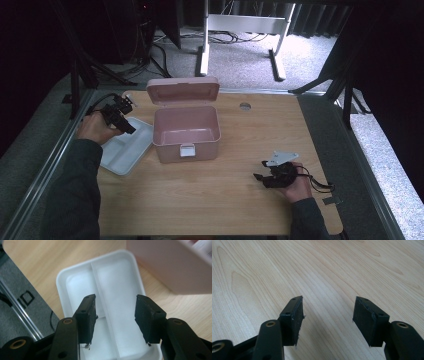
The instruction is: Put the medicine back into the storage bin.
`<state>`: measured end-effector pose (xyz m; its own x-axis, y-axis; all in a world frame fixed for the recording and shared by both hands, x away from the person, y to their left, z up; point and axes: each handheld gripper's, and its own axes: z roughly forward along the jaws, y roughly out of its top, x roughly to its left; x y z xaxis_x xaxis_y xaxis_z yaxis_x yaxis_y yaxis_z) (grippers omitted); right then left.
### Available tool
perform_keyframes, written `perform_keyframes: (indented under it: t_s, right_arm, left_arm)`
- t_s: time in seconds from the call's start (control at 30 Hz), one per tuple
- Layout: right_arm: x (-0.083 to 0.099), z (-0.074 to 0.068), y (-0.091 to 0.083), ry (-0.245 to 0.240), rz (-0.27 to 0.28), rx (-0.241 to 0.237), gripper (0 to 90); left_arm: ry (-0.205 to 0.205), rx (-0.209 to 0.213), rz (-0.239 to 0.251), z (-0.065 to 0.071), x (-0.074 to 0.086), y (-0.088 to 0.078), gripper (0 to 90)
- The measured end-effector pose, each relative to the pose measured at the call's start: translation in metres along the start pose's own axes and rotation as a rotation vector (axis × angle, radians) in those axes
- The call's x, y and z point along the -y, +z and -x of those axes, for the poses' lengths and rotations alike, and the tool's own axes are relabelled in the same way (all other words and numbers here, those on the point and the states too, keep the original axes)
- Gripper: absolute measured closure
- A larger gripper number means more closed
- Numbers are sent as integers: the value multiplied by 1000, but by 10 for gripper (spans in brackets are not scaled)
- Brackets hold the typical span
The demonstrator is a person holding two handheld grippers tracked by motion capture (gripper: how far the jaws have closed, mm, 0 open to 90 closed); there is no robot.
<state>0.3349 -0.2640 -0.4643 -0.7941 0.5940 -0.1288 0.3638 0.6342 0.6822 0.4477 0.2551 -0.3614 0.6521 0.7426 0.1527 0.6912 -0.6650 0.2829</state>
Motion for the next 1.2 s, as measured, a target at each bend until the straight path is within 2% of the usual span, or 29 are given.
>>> perform_keyframes:
  t_s: [0.2, 0.3, 0.47, 0.57, 0.63, 0.7, 0.8, 0.97, 1.2]
  right_arm:
    - [0, 0, 0, -1, -1, 1, 406]
    - [0, 0, 0, -1, -1, 0, 405]
    - [0, 0, 0, -2, 0, 0, 405]
    - [0, 0, 0, -2, -1, -1, 405]
    - [0, 0, 0, -3, -1, 0, 405]
    - [0, 0, 0, -2, -1, 0, 405]
    - [0, 0, 0, -2, 0, 0, 405]
    - [0, 0, 0, -7, -2, -1, 405]
    - [0, 0, 1, -6, -3, -3, 404]
  left_arm:
    - [-33, 11, -47, -1, 2, 21, 562]
    - [-35, 11, -91, -3, 3, 33, 603]
    - [-89, 41, -146, -6, 6, 49, 646]
    - [-99, 40, -171, -9, 8, 55, 665]
    - [-115, 52, -179, -9, 10, 59, 681]
    - [-115, 43, -185, -10, 11, 60, 685]
    - [-140, 36, -181, -12, 15, 64, 704]
    - [-149, 42, -205, -13, 20, 73, 725]
    - [-165, 41, -194, -14, 21, 79, 731]
